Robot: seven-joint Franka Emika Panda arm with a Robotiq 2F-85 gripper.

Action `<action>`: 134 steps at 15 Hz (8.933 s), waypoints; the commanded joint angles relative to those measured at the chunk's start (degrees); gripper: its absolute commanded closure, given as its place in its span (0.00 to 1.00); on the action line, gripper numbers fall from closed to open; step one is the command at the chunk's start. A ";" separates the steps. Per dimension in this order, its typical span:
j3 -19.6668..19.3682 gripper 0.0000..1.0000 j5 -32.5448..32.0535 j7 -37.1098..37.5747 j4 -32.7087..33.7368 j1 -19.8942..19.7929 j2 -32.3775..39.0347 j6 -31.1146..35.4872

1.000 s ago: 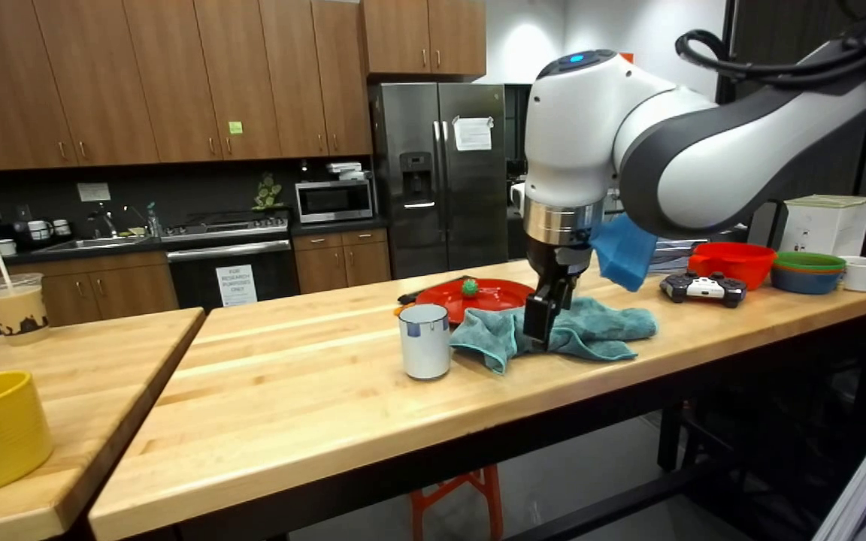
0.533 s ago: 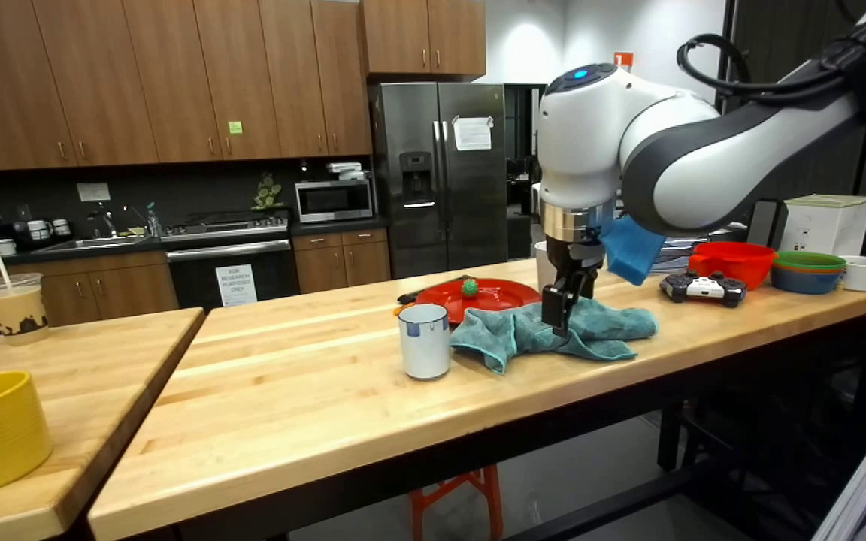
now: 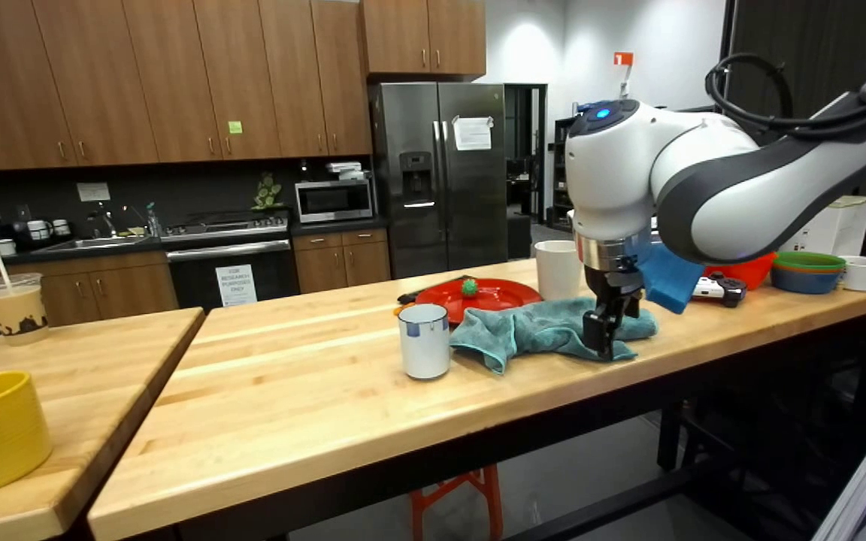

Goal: Wipe the table with the blue towel

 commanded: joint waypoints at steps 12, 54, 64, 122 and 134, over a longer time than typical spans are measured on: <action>1.92 0.17 2.51 3.59 -1.73 3.38 -2.07 2.06; 3.13 0.00 -2.24 4.16 -0.71 1.05 0.04 3.51; 5.27 0.00 -6.29 7.23 -2.15 0.02 -0.06 6.48; -3.68 0.99 -4.09 1.29 9.26 1.50 -3.39 4.53; -3.00 0.99 7.99 -11.82 16.45 8.00 -11.56 -4.28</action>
